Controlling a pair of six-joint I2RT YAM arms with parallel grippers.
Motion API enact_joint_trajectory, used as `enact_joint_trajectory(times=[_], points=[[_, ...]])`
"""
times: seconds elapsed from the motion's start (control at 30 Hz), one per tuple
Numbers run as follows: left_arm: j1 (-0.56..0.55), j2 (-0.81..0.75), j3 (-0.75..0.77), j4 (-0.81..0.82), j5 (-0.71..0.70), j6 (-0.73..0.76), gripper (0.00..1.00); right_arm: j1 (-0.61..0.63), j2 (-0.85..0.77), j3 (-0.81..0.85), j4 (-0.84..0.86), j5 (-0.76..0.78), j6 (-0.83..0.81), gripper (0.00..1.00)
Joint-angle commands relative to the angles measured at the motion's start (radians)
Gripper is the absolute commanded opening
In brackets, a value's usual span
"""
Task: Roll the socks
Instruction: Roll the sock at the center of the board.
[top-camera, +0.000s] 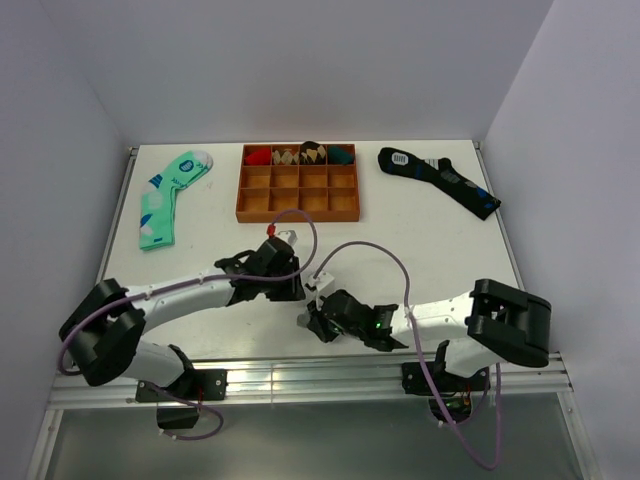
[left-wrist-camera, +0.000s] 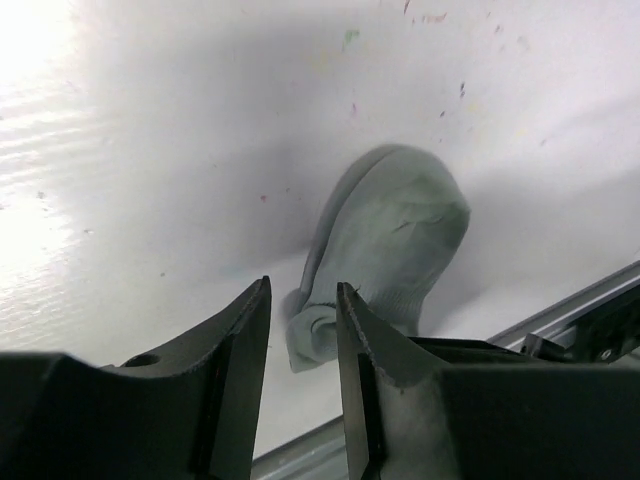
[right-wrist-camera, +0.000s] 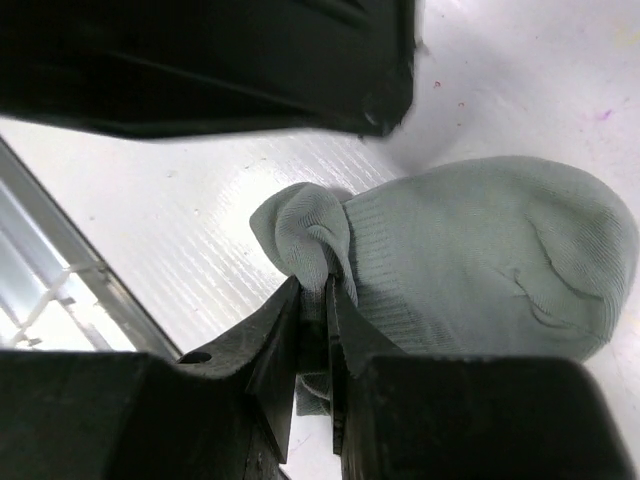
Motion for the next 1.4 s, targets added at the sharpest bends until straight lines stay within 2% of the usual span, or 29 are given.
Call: enact_joint_trajectory(times=[0.0, 0.23, 0.43, 0.7, 0.87, 1.03, 1.13, 1.37], points=[[-0.003, -0.088, -0.061, 0.116, -0.089, -0.048, 0.38, -0.070, -0.029, -0.015, -0.016, -0.176, 0.045, 0.21], [-0.026, -0.251, -0.236, 0.245, -0.189, -0.083, 0.38, -0.186, -0.032, 0.006, -0.063, -0.438, 0.079, 0.17], [-0.123, -0.315, -0.307, 0.344, -0.293, -0.102, 0.39, -0.295, -0.041, -0.009, -0.071, -0.634, 0.131, 0.16], [-0.232, -0.289, -0.359, 0.443, -0.434, -0.085, 0.39, -0.400, -0.012, -0.034, -0.108, -0.705, 0.188, 0.13], [-0.267, -0.274, -0.376, 0.492, -0.445, -0.053, 0.39, -0.424, 0.021, -0.052, -0.116, -0.730, 0.203, 0.12], [-0.316, -0.242, -0.381, 0.532, -0.481, -0.008, 0.38, -0.474, 0.055, -0.095, -0.011, -0.815, 0.257, 0.13], [-0.347, -0.220, -0.390, 0.579, -0.490, 0.030, 0.38, -0.485, 0.084, -0.095, -0.013, -0.826, 0.260, 0.13], [-0.377, -0.225, -0.499, 0.765, -0.458, 0.094, 0.40, -0.514, 0.150, -0.101, 0.029, -0.891, 0.280, 0.13]])
